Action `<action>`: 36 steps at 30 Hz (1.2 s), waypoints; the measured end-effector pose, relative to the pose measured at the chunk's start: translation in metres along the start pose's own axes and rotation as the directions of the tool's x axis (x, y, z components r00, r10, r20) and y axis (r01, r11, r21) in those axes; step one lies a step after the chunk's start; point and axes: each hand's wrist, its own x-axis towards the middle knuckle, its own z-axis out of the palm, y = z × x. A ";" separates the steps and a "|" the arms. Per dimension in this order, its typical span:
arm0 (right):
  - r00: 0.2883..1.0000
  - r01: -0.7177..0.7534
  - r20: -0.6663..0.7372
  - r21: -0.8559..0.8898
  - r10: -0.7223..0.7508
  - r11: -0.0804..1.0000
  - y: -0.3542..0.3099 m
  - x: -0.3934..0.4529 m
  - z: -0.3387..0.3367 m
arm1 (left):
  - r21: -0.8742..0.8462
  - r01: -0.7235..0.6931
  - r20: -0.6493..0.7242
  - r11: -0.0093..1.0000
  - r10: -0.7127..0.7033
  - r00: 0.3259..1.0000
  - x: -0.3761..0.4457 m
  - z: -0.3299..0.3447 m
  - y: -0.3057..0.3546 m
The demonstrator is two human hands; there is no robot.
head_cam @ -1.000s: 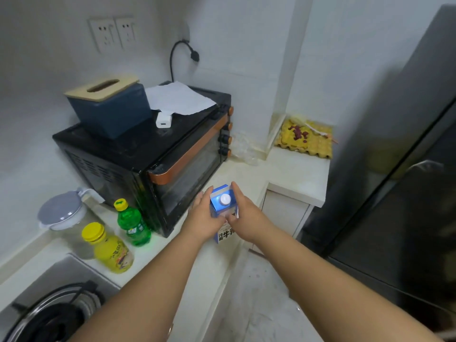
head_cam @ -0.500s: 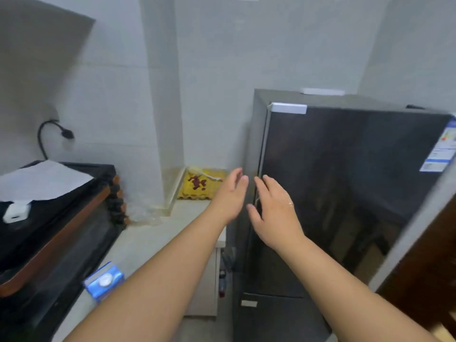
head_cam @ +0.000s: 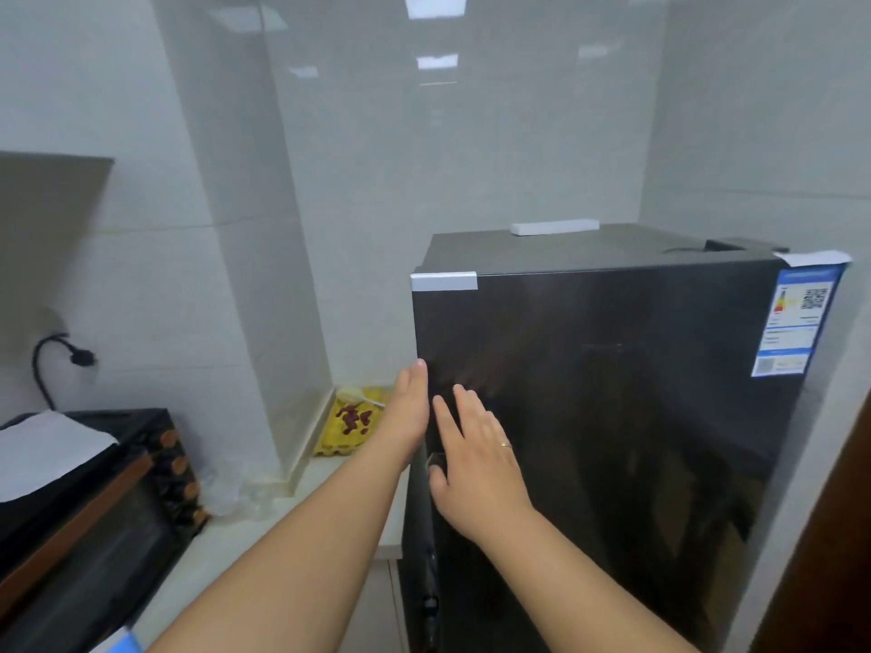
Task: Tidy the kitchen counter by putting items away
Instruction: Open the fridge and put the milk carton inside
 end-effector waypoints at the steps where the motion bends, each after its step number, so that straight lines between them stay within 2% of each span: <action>1: 1.000 0.004 0.002 0.004 -0.004 1.000 0.001 -0.002 0.001 | -0.011 0.003 -0.003 1.000 -0.003 1.000 0.000 0.001 -0.001; 7: 1.000 -0.006 0.011 0.044 0.005 0.999 0.000 -0.005 0.001 | -0.055 0.015 -0.021 0.998 -0.016 1.000 -0.002 0.005 -0.002; 11: 1.000 -0.013 0.022 0.040 0.013 0.999 -0.001 -0.024 0.004 | 0.016 -0.018 -0.023 1.000 0.018 1.000 -0.013 0.002 -0.008; 15: 1.000 -0.004 -0.013 0.026 0.004 1.000 -0.011 -0.064 0.000 | -0.014 -0.071 -0.029 0.997 0.071 0.997 -0.052 -0.003 -0.019; 22: 0.992 -0.121 -0.034 0.030 0.122 0.992 -0.036 -0.153 -0.031 | -0.145 -0.125 0.031 0.981 0.131 0.991 -0.144 -0.020 -0.027; 28: 0.954 -0.286 -0.078 0.034 0.288 0.957 -0.055 -0.246 -0.075 | -0.214 -0.154 0.228 0.965 0.203 0.952 -0.247 -0.018 -0.015; 32: 0.896 -0.421 -0.137 0.040 0.423 0.906 -0.051 -0.303 -0.103 | -0.257 -0.115 0.356 0.960 0.204 0.912 -0.306 0.008 -0.012; 36: 0.854 -0.509 -0.144 -0.037 0.499 0.860 -0.030 -0.350 -0.141 | -0.308 -0.068 0.468 0.949 0.214 0.857 -0.347 0.042 -0.010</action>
